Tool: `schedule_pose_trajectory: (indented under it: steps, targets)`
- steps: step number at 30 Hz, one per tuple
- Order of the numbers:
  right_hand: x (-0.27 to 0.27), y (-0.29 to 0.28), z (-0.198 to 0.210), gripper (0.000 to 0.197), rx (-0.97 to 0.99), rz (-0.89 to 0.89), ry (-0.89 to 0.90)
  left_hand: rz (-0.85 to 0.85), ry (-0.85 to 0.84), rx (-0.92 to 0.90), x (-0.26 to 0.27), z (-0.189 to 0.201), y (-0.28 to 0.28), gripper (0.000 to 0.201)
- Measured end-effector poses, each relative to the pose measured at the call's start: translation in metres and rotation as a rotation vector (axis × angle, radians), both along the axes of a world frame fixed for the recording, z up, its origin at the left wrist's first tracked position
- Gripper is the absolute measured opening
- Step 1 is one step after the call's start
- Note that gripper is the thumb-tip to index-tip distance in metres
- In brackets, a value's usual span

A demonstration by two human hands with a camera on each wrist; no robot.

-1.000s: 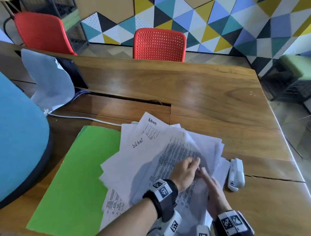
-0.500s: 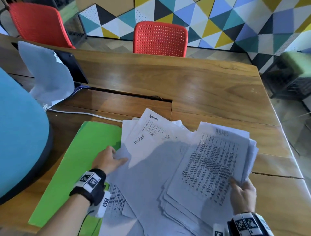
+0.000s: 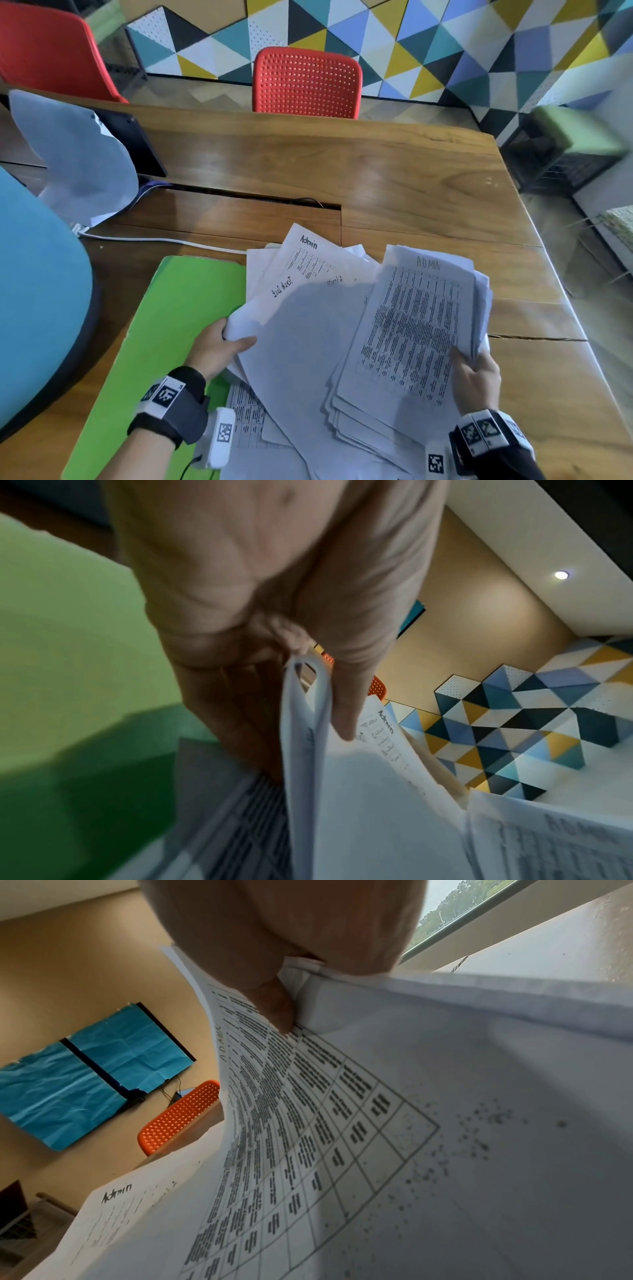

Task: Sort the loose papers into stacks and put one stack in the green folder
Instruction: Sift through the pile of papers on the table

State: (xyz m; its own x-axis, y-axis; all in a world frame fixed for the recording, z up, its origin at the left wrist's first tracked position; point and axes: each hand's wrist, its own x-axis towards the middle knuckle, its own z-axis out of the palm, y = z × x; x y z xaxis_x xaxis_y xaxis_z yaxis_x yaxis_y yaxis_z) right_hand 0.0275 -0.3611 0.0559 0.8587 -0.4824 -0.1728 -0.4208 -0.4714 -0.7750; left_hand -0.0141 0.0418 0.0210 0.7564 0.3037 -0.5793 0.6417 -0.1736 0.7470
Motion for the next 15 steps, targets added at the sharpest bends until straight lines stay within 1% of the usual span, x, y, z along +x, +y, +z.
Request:
schedule_pose_trajectory:
  steps: [2, 4, 7, 9, 11, 13, 14, 15]
  targets:
    - [0.002, 0.005, 0.0, 0.005, -0.013, 0.014, -0.004, 0.081, 0.0, -0.081, -0.002, -0.002, -0.009, 0.037]
    - [0.001, 0.013, -0.003, 0.003, -0.032, 0.026, -0.013, 0.134, 0.005, -0.12, -0.005, -0.003, -0.016, 0.039]
    - [-0.001, 0.02, -0.005, 0.004, -0.065, 0.01, -0.003, 0.207, -0.046, -0.222, -0.015, 0.012, -0.027, 0.023]
    - [-0.003, 0.026, -0.001, 0.007, -0.089, 0.027, -0.007, 0.172, -0.162, -0.207, -0.017, 0.037, -0.029, 0.021]
    - [-0.004, 0.034, 0.01, 0.007, -0.128, 0.062, -0.052, 0.069, -0.311, -0.132, -0.014, 0.07, -0.026, 0.025]
    - [-0.003, 0.044, 0.023, 0.008, -0.149, 0.082, -0.113, -0.032, -0.436, 0.037, -0.005, 0.103, -0.02, 0.02]
    - [-0.003, 0.047, 0.027, 0.007, -0.153, 0.081, -0.133, -0.083, -0.47, 0.149, 0.0, 0.118, -0.018, 0.022]
    - [-0.003, 0.051, 0.03, 0.007, -0.149, 0.078, -0.139, -0.125, -0.498, 0.238, 0.005, 0.132, -0.018, 0.032]
